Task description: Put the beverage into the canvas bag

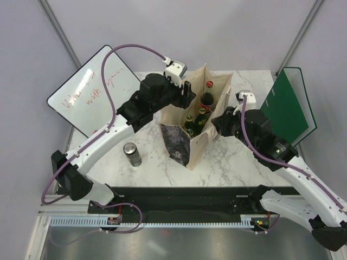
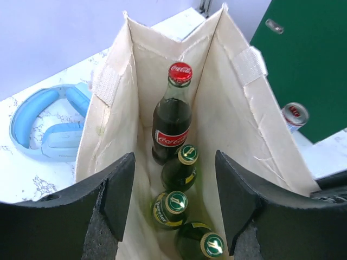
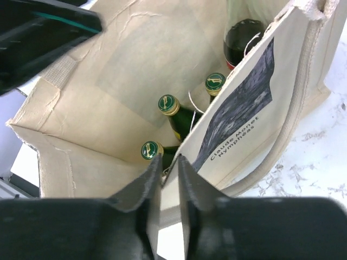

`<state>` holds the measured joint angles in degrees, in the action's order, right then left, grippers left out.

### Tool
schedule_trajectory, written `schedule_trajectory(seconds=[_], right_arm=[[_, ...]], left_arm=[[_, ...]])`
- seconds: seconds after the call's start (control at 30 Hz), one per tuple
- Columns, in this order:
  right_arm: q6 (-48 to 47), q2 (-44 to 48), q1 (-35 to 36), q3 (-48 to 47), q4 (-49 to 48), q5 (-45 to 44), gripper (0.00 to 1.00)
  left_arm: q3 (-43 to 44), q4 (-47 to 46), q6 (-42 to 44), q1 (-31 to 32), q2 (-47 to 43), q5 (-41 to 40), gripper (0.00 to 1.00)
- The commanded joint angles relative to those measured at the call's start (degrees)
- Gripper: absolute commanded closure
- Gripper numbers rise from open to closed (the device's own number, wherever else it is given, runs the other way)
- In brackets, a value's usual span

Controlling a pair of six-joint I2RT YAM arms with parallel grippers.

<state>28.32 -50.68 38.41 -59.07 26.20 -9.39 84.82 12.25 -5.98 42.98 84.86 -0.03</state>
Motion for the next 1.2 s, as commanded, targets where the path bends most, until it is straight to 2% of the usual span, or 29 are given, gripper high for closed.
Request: schedule_trajectory(seconds=[0.0, 0.07, 0.17, 0.33, 0.43, 0.47, 0.5, 0.57, 0.7, 0.93, 1.17], right_arm=[[1.8, 0.7, 0.2, -4.7, 1.7, -3.1, 0.7], [2.2, 0.5, 0.2, -5.6, 2.5, -4.0, 0.65], [3.1, 0.1, 0.2, -8.1, 5.2, -5.6, 0.51], [3.9, 0.0, 0.1, -12.6, 11.4, -9.4, 0.38], [5.7, -0.4, 0.2, -14.9, 17.5, -17.0, 0.23], [6.2, -0.7, 0.2, -15.3, 19.1, -19.3, 0.18], [6.7, -0.9, 0.1, -15.7, 22.3, -23.8, 0.15], [8.9, -2.0, -0.2, -16.2, 25.5, -27.2, 0.07], [10.8, -2.7, -3.0, -14.9, 30.2, -31.9, 0.02], [9.1, -8.7, -12.6, -9.7, 29.8, -29.6, 0.02], [3.4, -13.6, -31.8, -0.9, 20.8, -14.0, 0.05]], left_arm=[[3.2, 5.2, -2.8, 0.1, -4.6, 0.8, 0.31], [3.4, 6.5, -2.8, 0.1, -6.2, 0.2, 0.3], [3.4, 9.7, -2.2, 0.1, -9.0, -1.6, 0.28], [0.9, 16.4, -0.6, 0.0, -14.5, -4.5, 0.27], [-2.4, 17.9, -0.4, -0.1, -18.7, -4.8, 0.24], [-3.2, 19.2, -0.4, 0.0, -19.6, -4.7, 0.21], [-4.7, 19.6, 0.0, 0.0, -20.9, -4.5, 0.15], [-6.6, 20.7, 0.4, 0.0, -24.7, -4.8, 0.03], [-12.8, 20.9, 1.0, -0.1, -31.6, -5.1, 0.0], [-22.8, 20.4, 4.7, 0.0, -42.0, -2.8, 0.0], [-32.9, 13.6, 5.6, 0.0, -53.5, -6.6, 0.0]])
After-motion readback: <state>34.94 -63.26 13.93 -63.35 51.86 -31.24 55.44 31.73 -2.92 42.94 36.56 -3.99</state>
